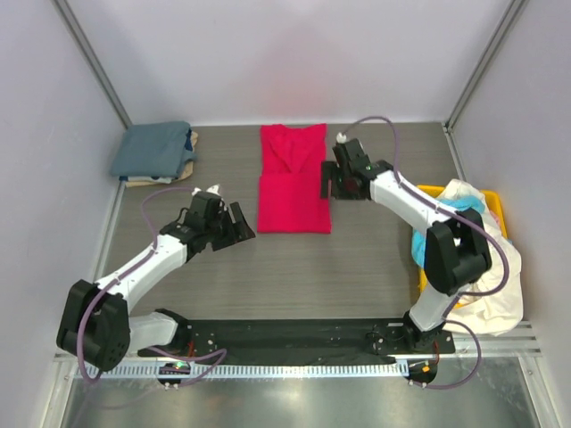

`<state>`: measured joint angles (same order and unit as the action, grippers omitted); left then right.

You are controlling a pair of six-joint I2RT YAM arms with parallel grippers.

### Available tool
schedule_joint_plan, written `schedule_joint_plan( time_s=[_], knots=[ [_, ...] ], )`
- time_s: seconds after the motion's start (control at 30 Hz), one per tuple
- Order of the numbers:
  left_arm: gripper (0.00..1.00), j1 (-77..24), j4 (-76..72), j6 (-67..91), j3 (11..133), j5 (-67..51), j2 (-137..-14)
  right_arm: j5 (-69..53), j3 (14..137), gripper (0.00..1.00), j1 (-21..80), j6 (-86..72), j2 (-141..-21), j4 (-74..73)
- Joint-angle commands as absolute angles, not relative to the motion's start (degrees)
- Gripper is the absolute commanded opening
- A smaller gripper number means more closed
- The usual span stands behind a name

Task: Fold and stack the t-shirts
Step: Fold the tshirt

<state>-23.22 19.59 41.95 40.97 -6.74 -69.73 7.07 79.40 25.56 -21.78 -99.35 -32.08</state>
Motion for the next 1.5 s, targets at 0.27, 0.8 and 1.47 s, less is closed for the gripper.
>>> schedule_joint_plan(
  time_s=[0.27,0.8,1.47],
  knots=[
    [0.75,-23.64,0.26,45.26,35.86,-6.94,-75.31,-9.83,51.44,0.83,22.59,-28.82,-86.57,-10.65],
    [0.73,-23.73,-10.37,46.93,35.77,-8.44,-86.57,-18.63,45.97,0.82,18.72,-36.21,-96.24,6.94],
    [0.11,-25.40,-19.42,51.24,37.09,-8.00,-96.85,-21.97,40.43,0.18,18.72,-39.81,-98.00,11.60]
  ],
)
